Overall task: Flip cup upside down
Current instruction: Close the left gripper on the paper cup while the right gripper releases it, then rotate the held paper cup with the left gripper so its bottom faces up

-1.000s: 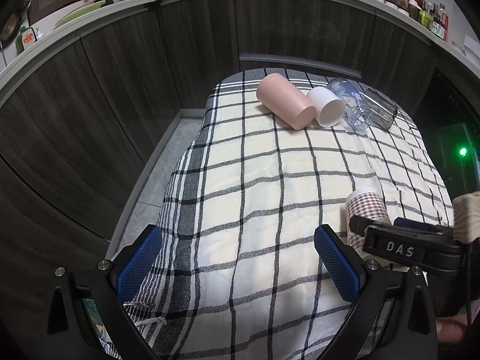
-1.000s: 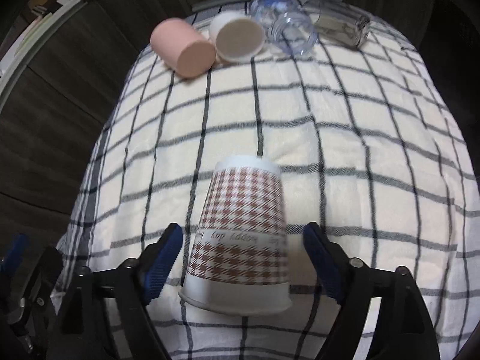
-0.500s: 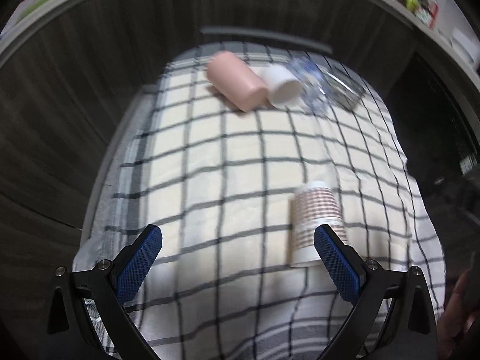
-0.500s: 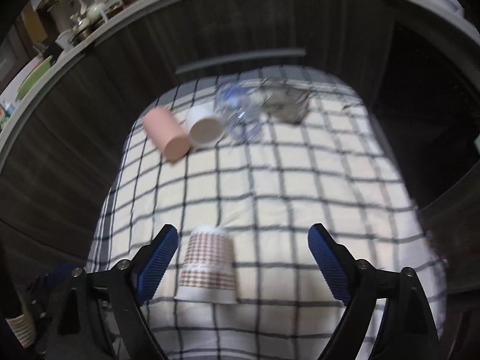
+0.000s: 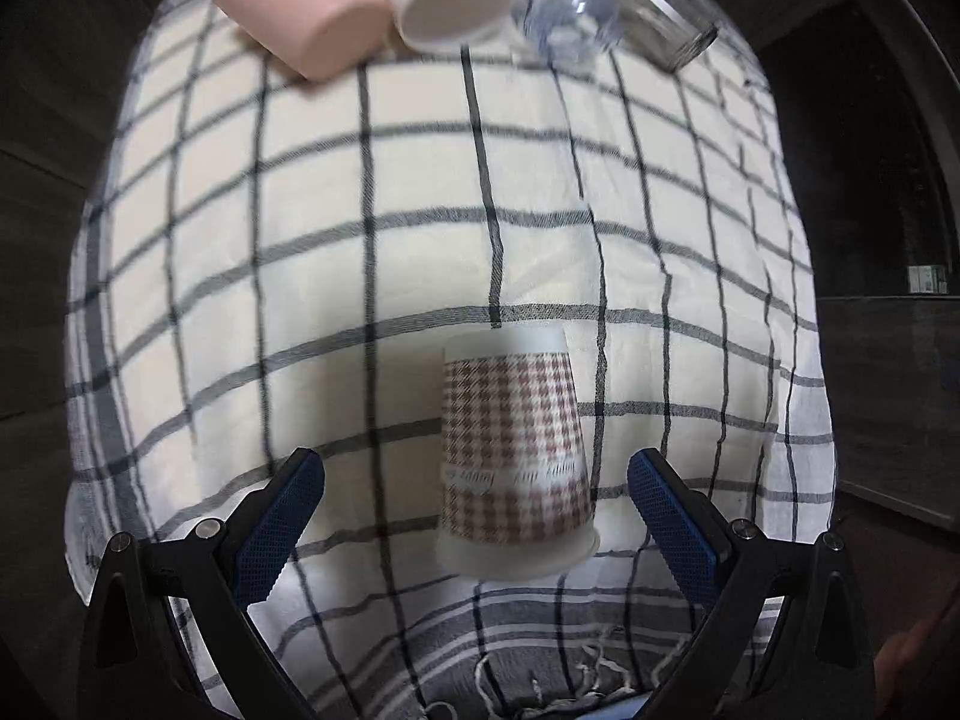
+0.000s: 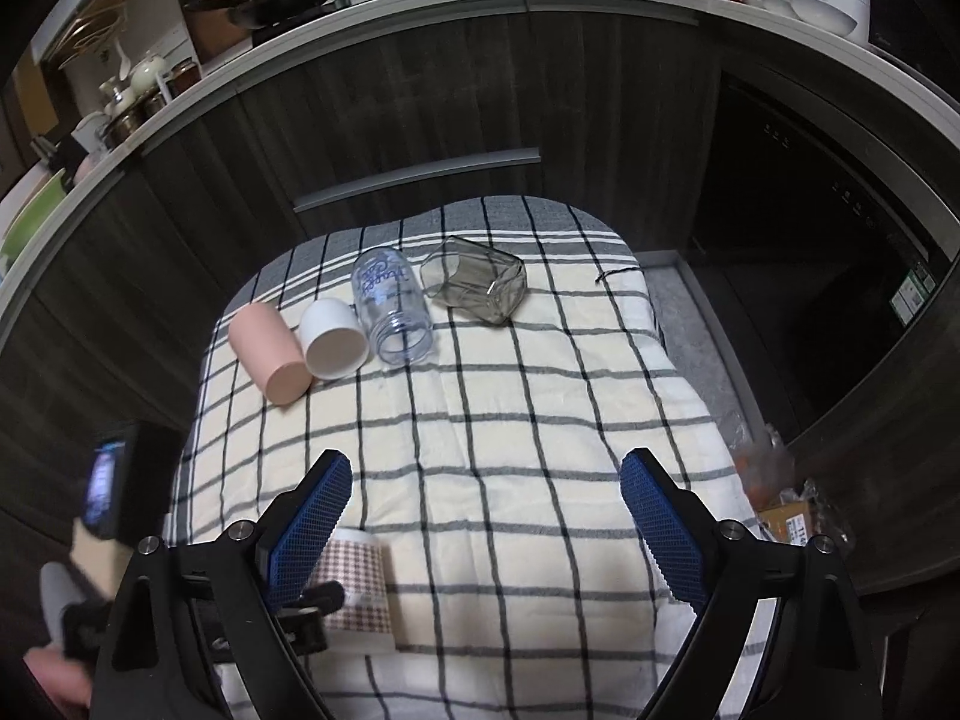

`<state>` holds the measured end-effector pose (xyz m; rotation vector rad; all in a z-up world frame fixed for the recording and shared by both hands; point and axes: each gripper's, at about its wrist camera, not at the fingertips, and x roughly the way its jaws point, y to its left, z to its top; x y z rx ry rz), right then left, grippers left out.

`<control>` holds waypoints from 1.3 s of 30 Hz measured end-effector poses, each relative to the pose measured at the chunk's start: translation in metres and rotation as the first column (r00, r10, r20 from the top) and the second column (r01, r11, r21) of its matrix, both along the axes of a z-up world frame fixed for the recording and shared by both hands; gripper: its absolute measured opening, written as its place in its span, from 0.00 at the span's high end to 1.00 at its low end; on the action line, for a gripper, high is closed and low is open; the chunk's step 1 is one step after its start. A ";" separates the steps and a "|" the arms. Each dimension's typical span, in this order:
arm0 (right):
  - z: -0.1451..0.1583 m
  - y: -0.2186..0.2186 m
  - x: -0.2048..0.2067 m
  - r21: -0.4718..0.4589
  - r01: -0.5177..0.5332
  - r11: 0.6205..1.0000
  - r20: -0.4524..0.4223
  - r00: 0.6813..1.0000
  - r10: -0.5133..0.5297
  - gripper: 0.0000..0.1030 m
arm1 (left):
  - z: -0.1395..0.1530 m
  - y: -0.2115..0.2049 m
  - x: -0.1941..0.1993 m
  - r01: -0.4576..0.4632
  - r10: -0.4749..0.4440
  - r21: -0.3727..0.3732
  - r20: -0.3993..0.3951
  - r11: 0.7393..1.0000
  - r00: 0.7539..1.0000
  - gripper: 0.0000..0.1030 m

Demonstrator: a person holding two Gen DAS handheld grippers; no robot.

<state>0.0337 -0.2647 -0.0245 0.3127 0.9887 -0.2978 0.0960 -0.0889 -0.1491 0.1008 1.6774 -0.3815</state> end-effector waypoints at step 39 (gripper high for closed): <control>-0.038 -0.012 0.007 0.044 0.035 0.998 0.010 0.999 -0.035 0.11 | 0.050 -0.005 0.037 0.072 -0.049 -0.011 0.636 0.997 0.770 0.46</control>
